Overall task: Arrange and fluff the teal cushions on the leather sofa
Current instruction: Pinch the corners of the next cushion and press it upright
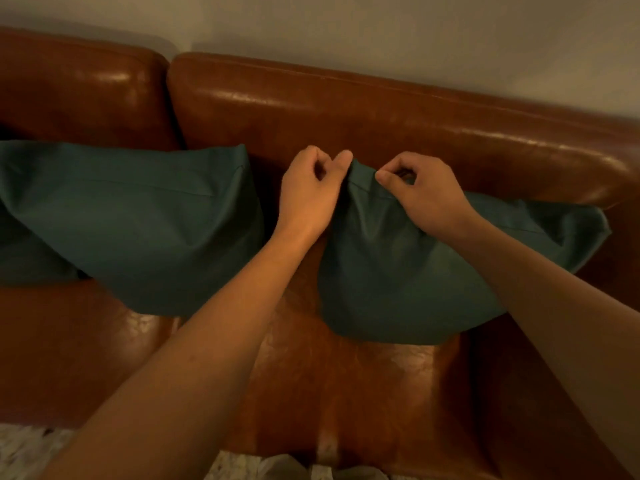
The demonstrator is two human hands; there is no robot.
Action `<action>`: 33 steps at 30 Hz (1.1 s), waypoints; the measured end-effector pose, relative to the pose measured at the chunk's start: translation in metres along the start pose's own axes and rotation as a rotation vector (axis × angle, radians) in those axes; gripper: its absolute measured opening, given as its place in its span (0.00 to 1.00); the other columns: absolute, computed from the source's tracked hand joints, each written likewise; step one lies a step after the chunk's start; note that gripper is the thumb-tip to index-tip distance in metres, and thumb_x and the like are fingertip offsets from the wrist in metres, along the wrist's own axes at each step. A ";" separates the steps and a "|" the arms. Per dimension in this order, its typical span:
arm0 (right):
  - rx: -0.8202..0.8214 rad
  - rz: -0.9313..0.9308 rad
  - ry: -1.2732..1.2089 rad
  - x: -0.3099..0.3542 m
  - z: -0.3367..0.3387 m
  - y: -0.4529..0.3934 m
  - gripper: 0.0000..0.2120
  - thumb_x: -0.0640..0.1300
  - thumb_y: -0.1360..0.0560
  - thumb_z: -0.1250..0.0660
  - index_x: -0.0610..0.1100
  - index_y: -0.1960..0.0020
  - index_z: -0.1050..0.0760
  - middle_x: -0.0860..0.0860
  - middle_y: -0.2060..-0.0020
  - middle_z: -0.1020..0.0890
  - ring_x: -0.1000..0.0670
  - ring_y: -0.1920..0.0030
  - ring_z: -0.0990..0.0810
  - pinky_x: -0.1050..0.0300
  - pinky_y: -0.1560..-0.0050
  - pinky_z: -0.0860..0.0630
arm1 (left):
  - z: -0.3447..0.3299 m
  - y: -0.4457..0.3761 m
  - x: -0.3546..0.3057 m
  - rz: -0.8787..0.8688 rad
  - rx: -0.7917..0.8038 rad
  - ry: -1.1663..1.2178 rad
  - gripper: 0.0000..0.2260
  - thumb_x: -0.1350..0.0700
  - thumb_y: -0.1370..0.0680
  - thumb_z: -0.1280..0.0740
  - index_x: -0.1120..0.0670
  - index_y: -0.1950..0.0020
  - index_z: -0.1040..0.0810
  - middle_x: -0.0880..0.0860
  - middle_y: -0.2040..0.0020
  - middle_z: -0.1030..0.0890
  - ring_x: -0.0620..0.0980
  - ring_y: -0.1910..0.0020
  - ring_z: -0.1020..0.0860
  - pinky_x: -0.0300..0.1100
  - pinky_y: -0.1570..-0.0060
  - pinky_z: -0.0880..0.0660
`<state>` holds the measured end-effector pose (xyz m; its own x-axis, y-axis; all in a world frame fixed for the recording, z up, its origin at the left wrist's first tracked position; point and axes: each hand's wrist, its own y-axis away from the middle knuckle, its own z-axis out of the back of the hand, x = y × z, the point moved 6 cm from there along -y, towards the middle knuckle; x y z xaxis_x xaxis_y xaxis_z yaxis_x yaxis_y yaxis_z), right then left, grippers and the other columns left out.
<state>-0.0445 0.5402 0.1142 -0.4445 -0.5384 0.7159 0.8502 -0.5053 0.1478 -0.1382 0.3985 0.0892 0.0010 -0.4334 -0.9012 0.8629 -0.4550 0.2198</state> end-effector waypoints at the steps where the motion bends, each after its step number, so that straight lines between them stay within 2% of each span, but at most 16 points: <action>1: -0.019 0.005 -0.007 0.001 0.000 0.000 0.06 0.47 0.22 0.34 0.46 0.54 0.22 0.54 0.58 0.20 0.55 0.57 0.23 0.66 0.60 0.30 | 0.004 0.008 -0.001 -0.014 -0.075 -0.086 0.18 0.40 0.25 0.35 0.54 0.62 0.28 0.49 0.62 0.24 0.45 0.62 0.26 0.38 0.61 0.31; 3: -0.029 0.008 -0.027 0.001 -0.002 0.000 0.05 0.47 0.22 0.34 0.47 0.55 0.22 0.54 0.58 0.20 0.55 0.57 0.23 0.66 0.59 0.30 | 0.004 0.018 0.000 -0.007 -0.092 -0.232 0.21 0.35 0.29 0.34 0.53 0.64 0.29 0.49 0.64 0.24 0.48 0.63 0.24 0.44 0.63 0.29; 6: -0.033 0.025 -0.024 0.002 -0.009 0.003 0.04 0.46 0.22 0.34 0.49 0.54 0.23 0.54 0.55 0.21 0.55 0.53 0.23 0.69 0.55 0.30 | 0.002 0.020 -0.002 -0.005 -0.048 -0.271 0.18 0.41 0.27 0.31 0.53 0.65 0.29 0.48 0.68 0.25 0.48 0.66 0.25 0.47 0.64 0.28; 8: -0.102 0.047 0.050 -0.006 -0.009 0.006 0.05 0.48 0.21 0.36 0.50 0.51 0.22 0.53 0.52 0.22 0.51 0.48 0.24 0.61 0.47 0.29 | 0.009 0.019 -0.008 -0.028 -0.087 -0.264 0.16 0.46 0.26 0.31 0.53 0.66 0.31 0.48 0.70 0.27 0.47 0.69 0.27 0.47 0.64 0.28; 11: -0.175 0.040 0.173 -0.024 -0.004 0.021 0.13 0.49 0.19 0.42 0.47 0.42 0.22 0.49 0.45 0.23 0.46 0.42 0.25 0.46 0.39 0.30 | 0.015 0.023 -0.011 -0.042 -0.111 -0.274 0.15 0.50 0.25 0.32 0.53 0.66 0.33 0.47 0.71 0.29 0.46 0.70 0.30 0.49 0.62 0.28; 14: -0.153 0.052 0.253 -0.035 0.000 0.036 0.15 0.48 0.19 0.44 0.44 0.41 0.22 0.47 0.45 0.21 0.44 0.43 0.23 0.42 0.35 0.31 | 0.014 0.030 -0.008 -0.033 -0.129 -0.298 0.12 0.52 0.26 0.33 0.53 0.65 0.33 0.48 0.69 0.29 0.49 0.68 0.29 0.53 0.61 0.26; 16: -0.152 0.039 0.319 -0.041 0.008 0.043 0.15 0.48 0.18 0.44 0.45 0.39 0.23 0.47 0.44 0.21 0.44 0.42 0.23 0.42 0.31 0.35 | 0.014 0.036 -0.010 -0.036 -0.184 -0.326 0.10 0.54 0.27 0.33 0.54 0.63 0.33 0.50 0.66 0.28 0.50 0.65 0.28 0.55 0.59 0.26; 18: -0.167 0.010 0.373 -0.051 0.023 0.053 0.15 0.48 0.18 0.44 0.45 0.37 0.24 0.47 0.42 0.21 0.44 0.40 0.24 0.42 0.30 0.36 | 0.014 0.043 -0.016 -0.081 -0.255 -0.425 0.06 0.54 0.27 0.33 0.53 0.57 0.30 0.50 0.58 0.26 0.52 0.57 0.26 0.54 0.53 0.27; 21: -0.165 -0.024 0.425 -0.071 0.049 0.076 0.17 0.48 0.19 0.43 0.44 0.33 0.27 0.47 0.38 0.23 0.44 0.35 0.27 0.43 0.29 0.36 | 0.002 0.053 -0.035 -0.226 -0.296 -0.673 0.13 0.53 0.27 0.33 0.52 0.43 0.28 0.53 0.44 0.27 0.54 0.42 0.29 0.51 0.43 0.32; 23: -0.135 -0.033 0.407 -0.081 0.061 0.092 0.19 0.46 0.19 0.42 0.43 0.30 0.29 0.46 0.34 0.26 0.43 0.32 0.30 0.47 0.29 0.37 | -0.022 0.058 -0.057 -0.400 -0.221 -0.738 0.16 0.52 0.26 0.34 0.52 0.38 0.27 0.54 0.40 0.28 0.55 0.40 0.30 0.50 0.41 0.32; 25: -0.120 -0.027 0.346 -0.086 0.070 0.105 0.19 0.44 0.19 0.41 0.43 0.29 0.30 0.46 0.32 0.28 0.45 0.31 0.33 0.52 0.30 0.37 | -0.063 0.064 -0.074 -0.557 -0.034 -0.742 0.17 0.53 0.24 0.35 0.54 0.36 0.27 0.54 0.40 0.28 0.55 0.41 0.29 0.50 0.43 0.29; 27: -0.136 -0.016 0.299 -0.090 0.076 0.115 0.19 0.43 0.20 0.39 0.43 0.30 0.29 0.47 0.34 0.27 0.47 0.32 0.32 0.55 0.32 0.36 | -0.107 0.071 -0.085 -0.643 0.168 -0.753 0.18 0.52 0.22 0.36 0.54 0.33 0.28 0.54 0.37 0.28 0.55 0.39 0.28 0.51 0.42 0.28; 30: -0.182 0.003 0.237 -0.097 0.087 0.126 0.15 0.41 0.21 0.38 0.43 0.35 0.25 0.48 0.39 0.25 0.48 0.35 0.29 0.60 0.37 0.34 | -0.162 0.078 -0.090 -0.651 0.389 -0.784 0.21 0.50 0.20 0.40 0.53 0.27 0.33 0.53 0.29 0.33 0.55 0.32 0.32 0.51 0.35 0.32; 33: -0.440 -0.043 0.164 -0.110 0.114 0.140 0.08 0.42 0.23 0.34 0.44 0.45 0.22 0.50 0.49 0.23 0.49 0.44 0.25 0.60 0.43 0.31 | -0.195 0.078 -0.084 -0.611 0.482 -0.876 0.23 0.45 0.18 0.45 0.49 0.24 0.39 0.51 0.23 0.39 0.53 0.25 0.41 0.51 0.28 0.43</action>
<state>0.1556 0.6051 0.1339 -0.5456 -0.5920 0.5932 0.6452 -0.7485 -0.1534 0.0271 0.5510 0.1094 -0.8580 -0.3431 -0.3823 0.3185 -0.9392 0.1280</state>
